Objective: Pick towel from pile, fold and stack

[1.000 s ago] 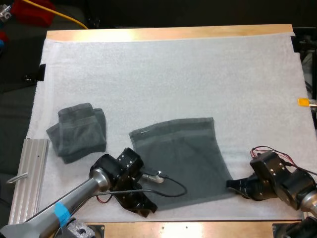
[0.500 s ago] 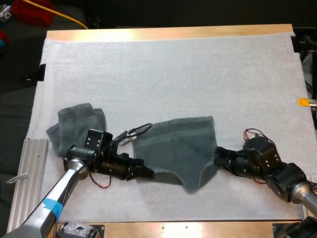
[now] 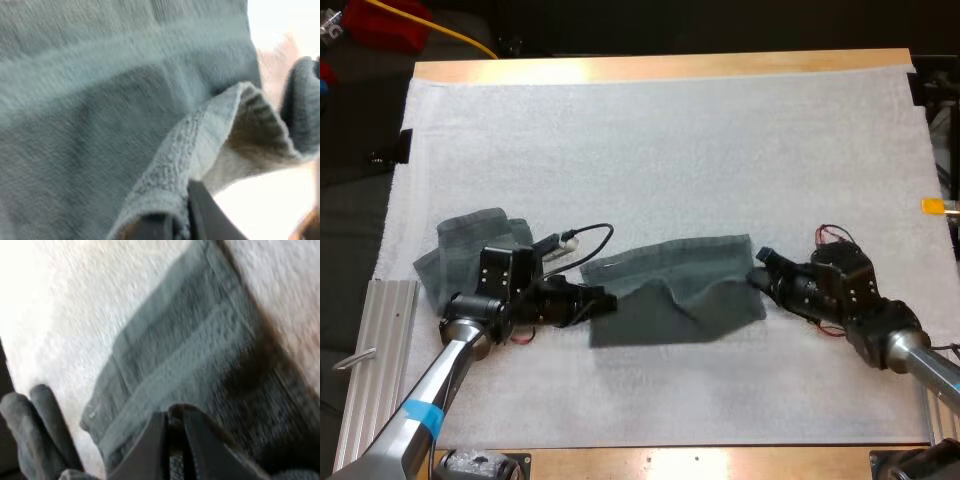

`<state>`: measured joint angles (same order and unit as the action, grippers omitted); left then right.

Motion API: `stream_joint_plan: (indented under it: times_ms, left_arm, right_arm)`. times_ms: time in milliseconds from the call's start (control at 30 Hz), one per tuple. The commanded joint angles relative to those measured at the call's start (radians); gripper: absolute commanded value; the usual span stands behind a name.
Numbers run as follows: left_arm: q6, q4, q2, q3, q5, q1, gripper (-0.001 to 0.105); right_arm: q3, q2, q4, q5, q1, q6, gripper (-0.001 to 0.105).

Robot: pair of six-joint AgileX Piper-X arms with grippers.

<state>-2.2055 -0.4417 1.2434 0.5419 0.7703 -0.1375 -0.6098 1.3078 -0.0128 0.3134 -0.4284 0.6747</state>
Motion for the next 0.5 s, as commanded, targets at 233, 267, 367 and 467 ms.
stream_joint_plan:
  times_ms: [233, 267, 367, 467]
  left_arm:
    - [-0.013, 0.114, 0.059, 0.004, -0.108, 0.001, 0.000]
    - [-0.013, 0.124, 0.080, 0.004, -0.108, 0.001, 0.000]
    - [-0.013, 0.148, 0.119, 0.004, -0.108, 0.001, 0.000]
    - [-0.013, 0.189, 0.136, 0.004, -0.127, 0.001, 0.000]
  right_arm:
    - [-0.008, 0.114, -0.196, -0.028, 0.006, -0.051, 0.002]
    - [-0.011, 0.123, -0.206, -0.034, 0.006, -0.051, 0.002]
    - [-0.027, 0.150, -0.212, -0.057, 0.006, -0.051, 0.002]
    - [-0.062, 0.189, -0.217, -0.077, 0.006, -0.051, 0.002]
